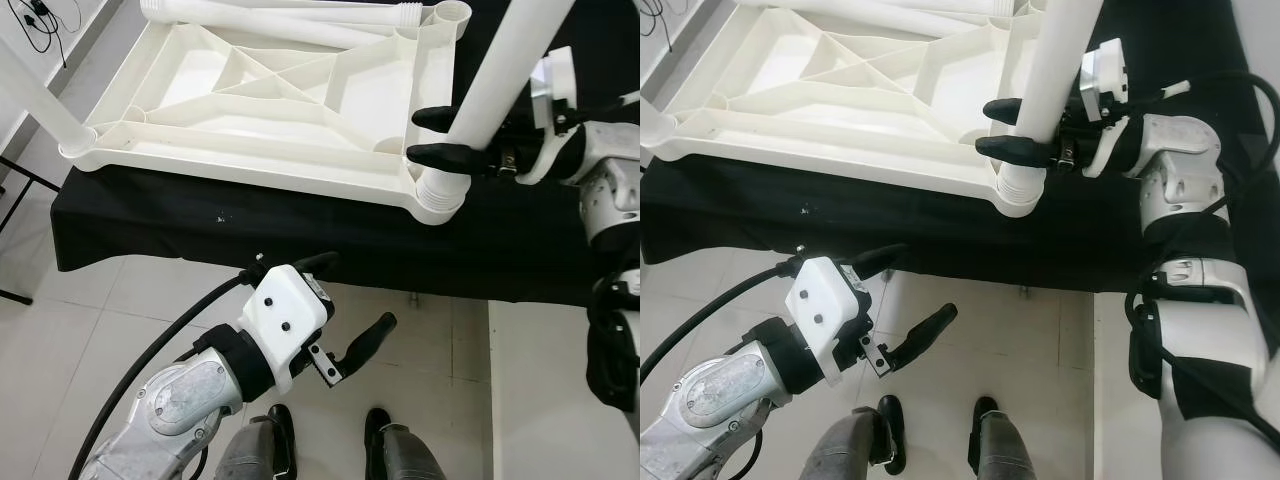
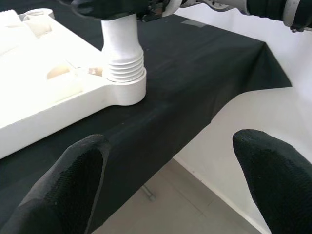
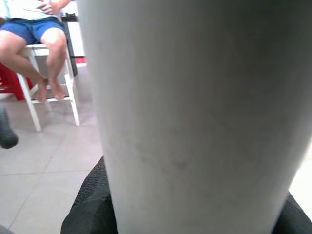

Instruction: Building children table

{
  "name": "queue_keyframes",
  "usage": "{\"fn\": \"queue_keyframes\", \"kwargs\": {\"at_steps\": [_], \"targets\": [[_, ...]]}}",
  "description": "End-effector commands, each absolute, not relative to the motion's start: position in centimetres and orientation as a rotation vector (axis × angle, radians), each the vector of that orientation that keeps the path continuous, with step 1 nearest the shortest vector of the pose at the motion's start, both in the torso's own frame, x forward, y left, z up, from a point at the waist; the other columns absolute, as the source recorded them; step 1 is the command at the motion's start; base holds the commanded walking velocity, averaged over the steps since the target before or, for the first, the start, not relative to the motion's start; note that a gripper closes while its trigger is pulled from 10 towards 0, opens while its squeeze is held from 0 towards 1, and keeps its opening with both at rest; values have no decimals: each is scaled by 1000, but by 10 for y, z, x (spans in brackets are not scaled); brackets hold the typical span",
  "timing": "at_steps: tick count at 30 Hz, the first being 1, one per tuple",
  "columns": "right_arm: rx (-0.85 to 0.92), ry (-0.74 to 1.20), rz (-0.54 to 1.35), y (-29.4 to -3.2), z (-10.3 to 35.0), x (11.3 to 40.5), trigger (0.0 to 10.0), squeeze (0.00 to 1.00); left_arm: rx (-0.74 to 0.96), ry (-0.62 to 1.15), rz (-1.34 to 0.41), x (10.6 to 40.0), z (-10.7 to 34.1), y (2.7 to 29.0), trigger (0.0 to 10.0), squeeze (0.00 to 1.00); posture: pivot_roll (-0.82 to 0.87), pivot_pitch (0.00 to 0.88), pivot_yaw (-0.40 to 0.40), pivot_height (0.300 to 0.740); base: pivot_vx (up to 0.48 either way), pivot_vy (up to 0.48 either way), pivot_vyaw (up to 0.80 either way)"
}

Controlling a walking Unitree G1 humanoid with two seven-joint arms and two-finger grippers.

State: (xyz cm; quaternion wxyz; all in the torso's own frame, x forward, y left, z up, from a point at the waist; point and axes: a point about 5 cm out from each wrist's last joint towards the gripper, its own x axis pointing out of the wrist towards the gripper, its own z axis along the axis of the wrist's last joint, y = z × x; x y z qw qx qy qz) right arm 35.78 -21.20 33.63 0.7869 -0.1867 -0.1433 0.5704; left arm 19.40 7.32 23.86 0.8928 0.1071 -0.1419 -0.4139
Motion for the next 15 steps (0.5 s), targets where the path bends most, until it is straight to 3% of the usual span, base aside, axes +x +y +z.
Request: {"fn": "queue_keyframes", "kwargs": {"at_steps": [1,10,15], "targets": [[-410,-173,1234,-206,313,364,10000,0,210,-276,-878,191,234,71,10000,0,155,403,50,740,0,0,0],[-403,-171,1199,-206,312,366,10000,0,207,-280,-878,191,234,70,10000,0,151,398,48,740,0,0,0],[-393,-152,1081,-209,307,370,10000,0,206,-283,-880,192,234,69,10000,0,140,393,43,740,0,0,0]]}}
